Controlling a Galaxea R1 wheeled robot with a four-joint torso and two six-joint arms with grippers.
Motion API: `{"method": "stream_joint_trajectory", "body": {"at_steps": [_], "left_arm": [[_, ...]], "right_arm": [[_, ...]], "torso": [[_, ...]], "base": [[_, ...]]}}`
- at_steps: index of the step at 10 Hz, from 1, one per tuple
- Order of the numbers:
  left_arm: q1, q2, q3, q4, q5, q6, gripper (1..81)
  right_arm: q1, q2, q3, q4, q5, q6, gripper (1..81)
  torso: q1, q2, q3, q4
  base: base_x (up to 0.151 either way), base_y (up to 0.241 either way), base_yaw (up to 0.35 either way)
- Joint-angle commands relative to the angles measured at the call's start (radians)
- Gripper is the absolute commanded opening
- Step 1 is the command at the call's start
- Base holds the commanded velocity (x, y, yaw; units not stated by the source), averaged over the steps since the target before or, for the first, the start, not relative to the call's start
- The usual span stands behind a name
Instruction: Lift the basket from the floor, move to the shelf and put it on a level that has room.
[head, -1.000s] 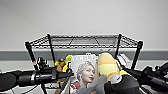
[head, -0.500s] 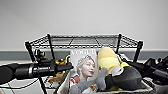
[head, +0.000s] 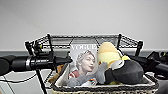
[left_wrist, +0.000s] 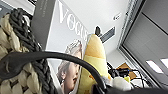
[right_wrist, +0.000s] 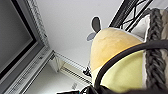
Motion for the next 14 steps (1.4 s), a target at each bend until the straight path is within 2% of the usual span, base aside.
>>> {"method": "stream_joint_trajectory", "body": {"at_steps": [1,5,9,13,14], "left_arm": [[-0.22,0.065,-0.057,-0.011,-0.041,-0.07,1.0],[-0.316,0.078,-0.098,-0.011,-0.004,-0.139,1.0],[-0.36,0.095,-0.151,-0.016,0.013,-0.164,1.0],[-0.42,0.144,-0.219,-0.062,0.017,-0.167,1.0],[-0.445,0.154,-0.245,-0.08,0.054,-0.167,1.0]], "right_arm": [[0.175,0.039,-0.039,0.022,-0.104,-0.001,1.0],[0.272,0.05,-0.094,0.104,-0.153,0.0,1.0],[0.366,0.076,-0.125,0.179,-0.155,0.002,1.0],[0.428,0.101,-0.211,0.213,-0.204,0.01,1.0],[0.453,0.113,-0.237,0.231,-0.217,0.01,1.0]], "torso": [[0.0,0.0,0.0,0.0],[0.0,0.0,0.0,0.0],[0.0,0.0,0.0,0.0],[0.0,0.0,0.0,0.0],[0.0,0.0,0.0,0.0]], "base": [[0.0,0.0,0.0],[0.0,0.0,0.0],[0.0,0.0,0.0],[0.0,0.0,0.0],[0.0,0.0,0.0]]}}
